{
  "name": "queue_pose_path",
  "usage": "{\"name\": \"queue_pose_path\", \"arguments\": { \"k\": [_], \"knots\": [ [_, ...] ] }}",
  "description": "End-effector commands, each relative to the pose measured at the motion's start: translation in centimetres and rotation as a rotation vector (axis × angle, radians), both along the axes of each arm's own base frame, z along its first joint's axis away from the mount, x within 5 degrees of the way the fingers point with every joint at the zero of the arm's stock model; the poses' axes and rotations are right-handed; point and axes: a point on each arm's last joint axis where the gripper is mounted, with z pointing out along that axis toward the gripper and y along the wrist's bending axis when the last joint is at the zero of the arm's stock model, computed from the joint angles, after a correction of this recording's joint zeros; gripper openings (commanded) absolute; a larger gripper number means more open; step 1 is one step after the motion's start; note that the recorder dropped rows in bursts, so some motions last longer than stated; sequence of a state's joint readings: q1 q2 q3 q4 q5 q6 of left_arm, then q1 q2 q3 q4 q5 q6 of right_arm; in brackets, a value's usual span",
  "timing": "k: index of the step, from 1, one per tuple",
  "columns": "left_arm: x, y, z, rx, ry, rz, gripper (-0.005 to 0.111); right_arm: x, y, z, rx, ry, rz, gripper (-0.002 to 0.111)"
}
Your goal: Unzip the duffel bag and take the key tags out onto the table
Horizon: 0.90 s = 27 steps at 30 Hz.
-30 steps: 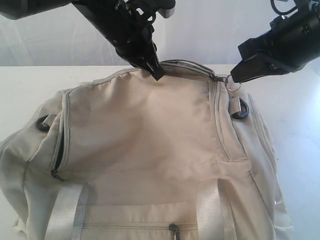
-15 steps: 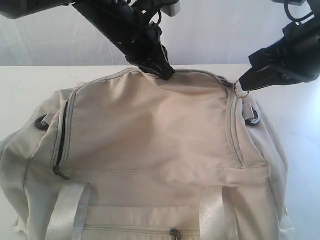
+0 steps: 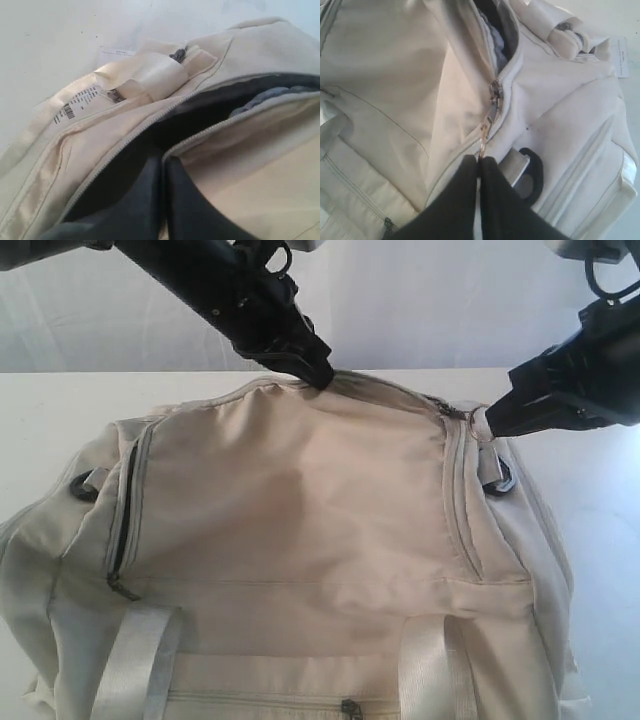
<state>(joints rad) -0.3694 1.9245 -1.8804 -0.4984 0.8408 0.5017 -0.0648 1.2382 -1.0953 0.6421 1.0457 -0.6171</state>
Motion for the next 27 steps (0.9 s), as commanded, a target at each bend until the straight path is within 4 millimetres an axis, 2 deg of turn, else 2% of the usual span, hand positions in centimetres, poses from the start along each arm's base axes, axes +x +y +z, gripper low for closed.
{"name": "queue_pose_path", "arguments": {
  "k": [1,8,15,20,23,25,27],
  "knots": [
    [0.8,0.9,-0.3,-0.008,0.001,0.031,0.0,-1.7,0.1,0.9,-0.004,-0.005,0.036,0.0],
    [0.6,0.3,-1.3,-0.031,0.056,-0.053,0.0,-2.4,0.2,1.6,-0.004,-0.034,0.034,0.0],
    [-0.6,-0.2,-0.5,-0.084,0.07,-0.202,0.0,-1.0,0.2,1.1,0.065,-0.115,-0.047,0.0],
    [-1.2,-0.6,0.3,-0.153,0.061,-0.254,0.0,0.7,1.0,0.7,0.19,-0.199,0.005,0.0],
    [-1.5,-0.6,0.9,-0.168,0.042,-0.265,0.0,2.2,1.2,-0.4,0.27,-0.146,-0.008,0.0],
    [-1.8,-0.5,1.5,-0.171,0.028,-0.267,0.0,3.7,1.3,-2.3,0.284,-0.072,-0.015,0.001],
    [-2.1,-0.3,2.1,-0.174,0.012,-0.267,0.0,4.9,1.8,-4.2,0.289,-0.001,-0.003,0.009]
  ]
}}
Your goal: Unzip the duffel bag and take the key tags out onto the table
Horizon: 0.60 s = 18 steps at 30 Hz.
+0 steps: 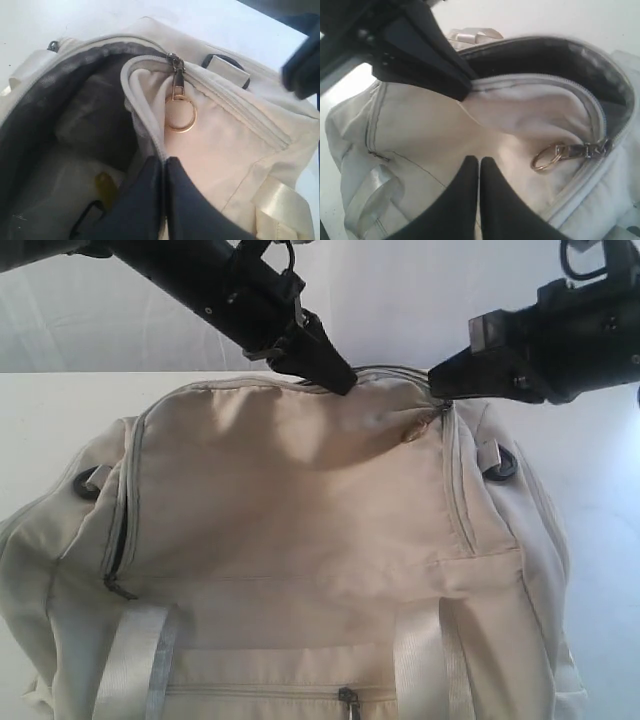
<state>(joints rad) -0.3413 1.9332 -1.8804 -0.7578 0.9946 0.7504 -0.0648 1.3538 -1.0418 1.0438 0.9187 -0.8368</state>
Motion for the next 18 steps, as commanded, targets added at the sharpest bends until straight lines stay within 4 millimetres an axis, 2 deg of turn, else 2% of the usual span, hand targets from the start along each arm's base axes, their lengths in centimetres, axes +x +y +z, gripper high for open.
{"name": "queue_pose_path", "arguments": {
  "k": [1,4,7,13,18],
  "knots": [
    [-1.2,0.3,2.2,-0.041,-0.038,-0.024,0.0,1.7,0.8,-3.0,0.018,0.101,0.035,0.014],
    [-1.8,0.5,3.3,-0.044,-0.077,-0.037,0.0,2.1,1.0,-4.0,0.014,0.141,0.054,0.027],
    [-2.3,0.7,4.0,-0.046,-0.096,-0.037,0.0,1.8,0.5,-4.5,-0.059,0.189,0.042,0.033],
    [-2.8,0.9,4.7,-0.049,-0.113,-0.044,0.0,3.0,-0.1,-4.3,-0.065,0.113,-0.091,0.034],
    [-2.8,0.9,4.8,-0.05,-0.115,-0.044,0.0,3.1,0.0,-4.4,-0.047,0.119,-0.093,0.034]
  ]
}}
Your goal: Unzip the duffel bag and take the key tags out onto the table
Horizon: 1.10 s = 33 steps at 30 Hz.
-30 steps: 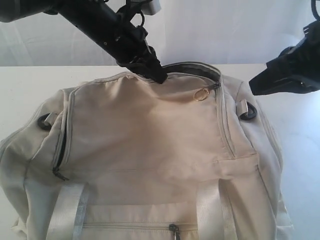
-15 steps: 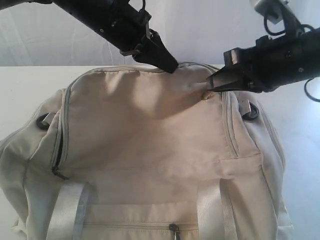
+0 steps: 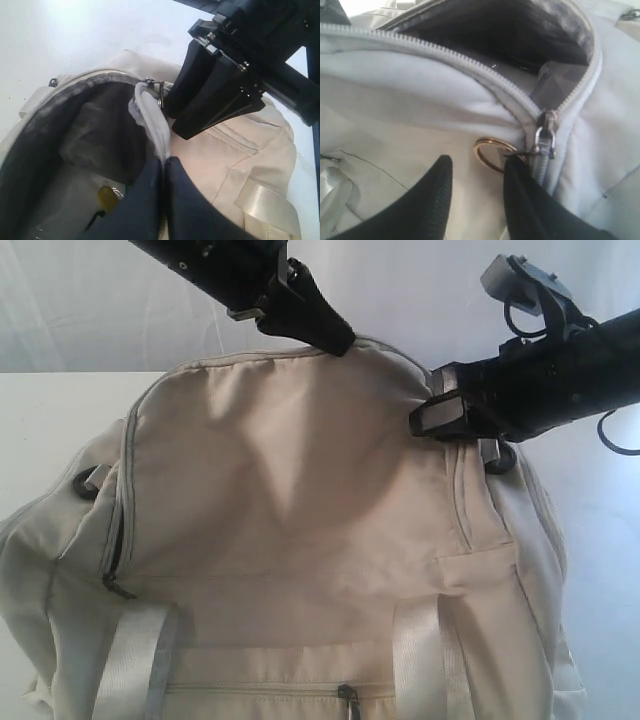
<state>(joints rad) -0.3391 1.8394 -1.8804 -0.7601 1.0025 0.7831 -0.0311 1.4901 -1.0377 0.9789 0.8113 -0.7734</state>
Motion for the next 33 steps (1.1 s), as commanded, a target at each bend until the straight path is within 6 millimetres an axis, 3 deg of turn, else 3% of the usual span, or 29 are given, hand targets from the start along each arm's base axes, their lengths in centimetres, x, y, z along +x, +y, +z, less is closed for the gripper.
{"name": "queue_pose_path", "arguments": {
  "k": [1,4,10,16,21,29,33],
  "knots": [
    [-0.7,0.1,1.0,-0.023,-0.007,-0.022,0.0,0.2,-0.1,-0.1,0.0,-0.007,-0.021,0.034],
    [-0.8,0.1,1.1,-0.024,-0.011,-0.022,0.0,0.2,-0.2,-0.2,-0.024,-0.011,-0.019,0.035],
    [-1.6,0.4,2.4,-0.033,-0.049,-0.023,0.0,0.2,-0.5,-0.5,-0.072,-0.002,-0.017,0.059],
    [-2.1,0.6,3.1,-0.036,-0.075,-0.03,0.0,0.5,-0.8,-0.4,-0.086,-0.035,-0.059,0.056],
    [-2.1,0.6,3.1,-0.036,-0.075,-0.03,0.0,0.6,-0.9,-0.5,-0.088,-0.028,-0.076,0.043],
    [-2.1,0.6,3.1,-0.036,-0.075,-0.03,0.0,0.6,-1.3,-0.7,-0.152,-0.029,-0.083,0.003],
    [-2.0,0.6,2.8,-0.021,-0.076,-0.028,0.0,-0.1,-1.3,0.4,-0.153,-0.059,-0.077,0.0]
  ]
}}
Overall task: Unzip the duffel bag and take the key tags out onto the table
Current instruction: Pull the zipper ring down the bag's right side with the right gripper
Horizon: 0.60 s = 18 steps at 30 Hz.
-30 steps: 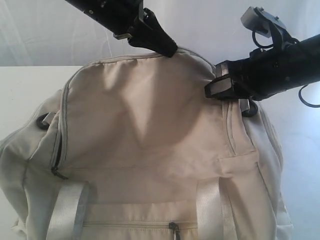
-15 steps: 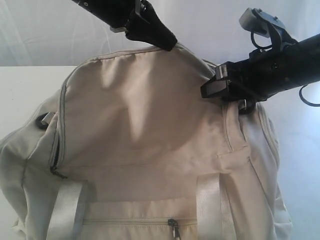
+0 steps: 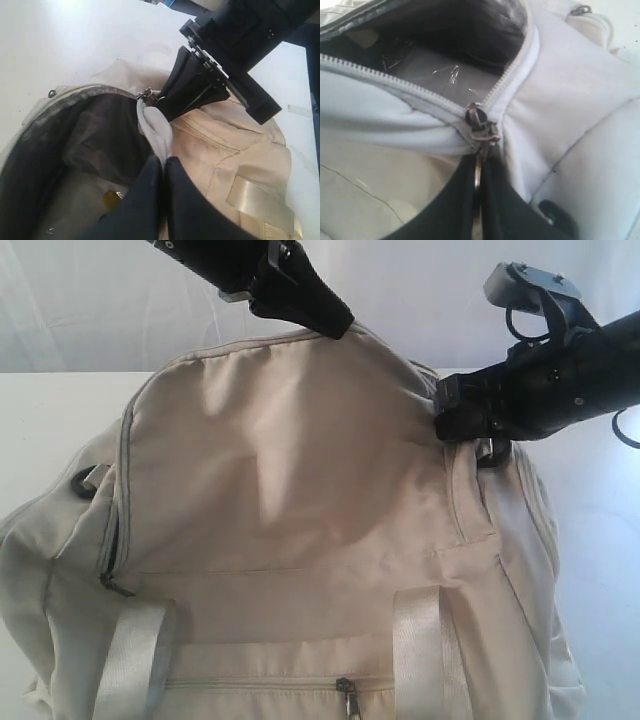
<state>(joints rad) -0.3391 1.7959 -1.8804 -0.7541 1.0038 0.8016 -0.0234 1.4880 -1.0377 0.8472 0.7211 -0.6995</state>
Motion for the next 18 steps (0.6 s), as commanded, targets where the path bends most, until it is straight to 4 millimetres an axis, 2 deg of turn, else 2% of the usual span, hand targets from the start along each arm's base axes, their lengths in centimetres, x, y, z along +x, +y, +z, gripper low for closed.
{"name": "queue_pose_path", "arguments": {
  "k": [1,8,18],
  "knots": [
    [-0.8,0.2,1.0,-0.009,-0.02,-0.017,0.0,-0.6,-0.5,1.2,-0.043,-0.053,-0.011,0.0],
    [0.2,-0.1,-0.3,0.004,0.022,0.003,0.0,-3.0,0.1,3.3,-0.012,-0.048,0.057,0.0],
    [2.3,-0.3,-1.9,0.004,0.031,0.121,0.0,-5.3,0.3,3.9,-0.044,0.047,0.129,0.0]
  ]
}}
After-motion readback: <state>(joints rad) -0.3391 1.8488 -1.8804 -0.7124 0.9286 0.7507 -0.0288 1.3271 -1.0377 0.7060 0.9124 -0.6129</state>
